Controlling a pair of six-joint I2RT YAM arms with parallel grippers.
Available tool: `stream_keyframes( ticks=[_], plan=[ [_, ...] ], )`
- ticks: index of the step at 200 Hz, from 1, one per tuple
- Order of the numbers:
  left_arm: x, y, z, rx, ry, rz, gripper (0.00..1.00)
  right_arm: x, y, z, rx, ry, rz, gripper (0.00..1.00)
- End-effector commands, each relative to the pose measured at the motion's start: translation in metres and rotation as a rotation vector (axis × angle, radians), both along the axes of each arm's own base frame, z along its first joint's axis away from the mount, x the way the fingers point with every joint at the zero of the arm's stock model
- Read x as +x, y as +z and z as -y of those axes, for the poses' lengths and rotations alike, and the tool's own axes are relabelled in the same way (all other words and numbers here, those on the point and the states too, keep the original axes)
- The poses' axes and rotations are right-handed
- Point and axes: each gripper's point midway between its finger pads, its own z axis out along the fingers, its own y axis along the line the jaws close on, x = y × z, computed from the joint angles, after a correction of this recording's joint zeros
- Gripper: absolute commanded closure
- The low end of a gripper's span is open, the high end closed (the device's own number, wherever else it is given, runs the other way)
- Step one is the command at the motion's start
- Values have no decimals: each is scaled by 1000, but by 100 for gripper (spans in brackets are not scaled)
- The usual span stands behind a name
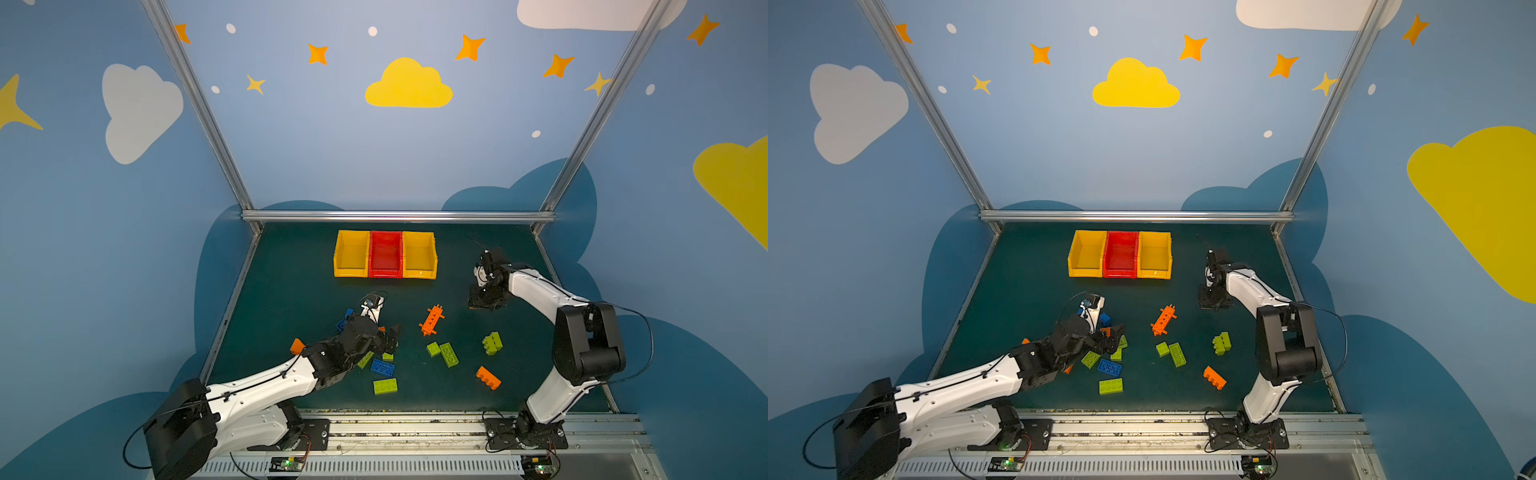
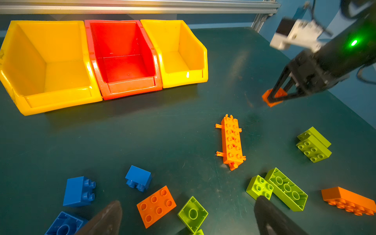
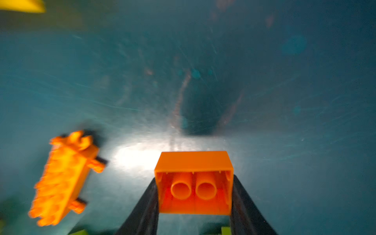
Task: Sort the legos into containers by color
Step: 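Carry the small orange brick to the yellow bin farthest from the left arm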
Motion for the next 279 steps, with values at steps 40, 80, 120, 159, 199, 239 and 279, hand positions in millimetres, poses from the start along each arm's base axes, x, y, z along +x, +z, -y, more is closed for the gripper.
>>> stream_keyframes(
  ticks=[40, 80, 120, 159, 199, 239, 279],
  plan=[
    [1, 7, -15, 24, 54, 31, 0, 27, 72, -47, 106, 48, 122, 65],
    [3, 4, -25, 72, 72, 44, 0, 59, 91, -84, 160, 84, 159, 66],
    [7, 0, -30, 70, 84, 43, 0, 96, 90, -132, 176, 152, 166, 66],
    [13, -8, -35, 74, 100, 16, 0, 135, 71, -167, 170, 190, 155, 65],
    [16, -17, -38, 76, 114, -12, 0, 159, 48, -188, 197, 191, 158, 64],
    [21, -19, -50, 87, 187, -22, 0, 161, 54, -193, 213, 204, 178, 34],
    [10, -8, -43, 43, 119, -43, 0, 127, 114, -192, 230, 222, 235, 28]
  ],
)
